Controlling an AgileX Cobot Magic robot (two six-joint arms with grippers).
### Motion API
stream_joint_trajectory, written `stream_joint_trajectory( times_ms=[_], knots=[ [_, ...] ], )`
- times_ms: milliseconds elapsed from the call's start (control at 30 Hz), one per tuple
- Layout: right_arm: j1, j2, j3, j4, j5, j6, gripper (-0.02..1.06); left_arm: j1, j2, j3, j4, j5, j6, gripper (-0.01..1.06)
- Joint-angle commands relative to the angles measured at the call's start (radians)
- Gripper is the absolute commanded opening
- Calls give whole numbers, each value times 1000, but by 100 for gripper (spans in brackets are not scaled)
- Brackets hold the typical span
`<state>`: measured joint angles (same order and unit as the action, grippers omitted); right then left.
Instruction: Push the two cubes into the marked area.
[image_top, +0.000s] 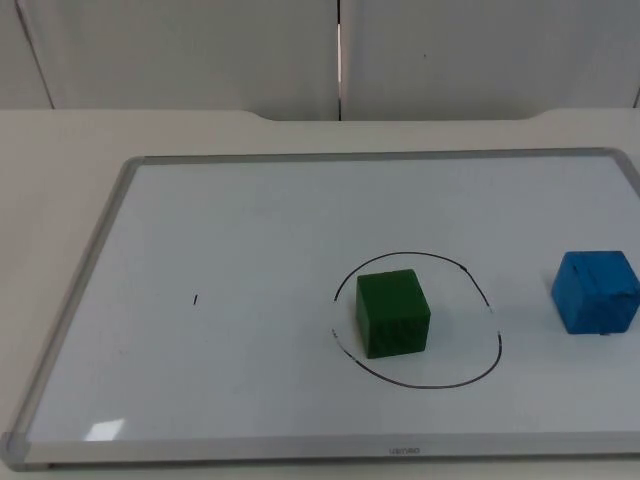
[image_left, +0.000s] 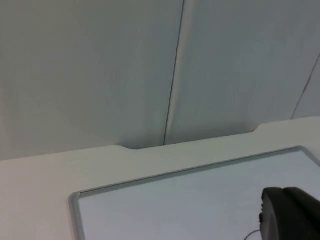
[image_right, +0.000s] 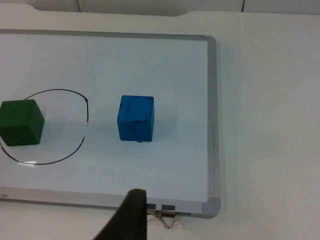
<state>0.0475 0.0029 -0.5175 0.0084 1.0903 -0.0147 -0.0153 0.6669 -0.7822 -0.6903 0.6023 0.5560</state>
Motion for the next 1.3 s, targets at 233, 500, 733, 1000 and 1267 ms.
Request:
stream_joint_trajectory(
  times_ms=[233,500,733,1000,1267],
  knots=[
    [-4,-3,3,3,-12,-1,105,5,-174,152,-1,82,-22,0],
    [-4,-3,3,3,-12,-1,105,-103,-270,181,115,95,-137,0],
    [-4,-3,3,3,-12,-1,105,-222,-377,181,231,132,-171,0],
    [-4,-3,3,3,-12,-1,105,-228,-649,181,473,209,-423,0],
    [-4,-3,3,4,-12,-2,105,-228,-667,180,646,414,-543,0]
  ],
)
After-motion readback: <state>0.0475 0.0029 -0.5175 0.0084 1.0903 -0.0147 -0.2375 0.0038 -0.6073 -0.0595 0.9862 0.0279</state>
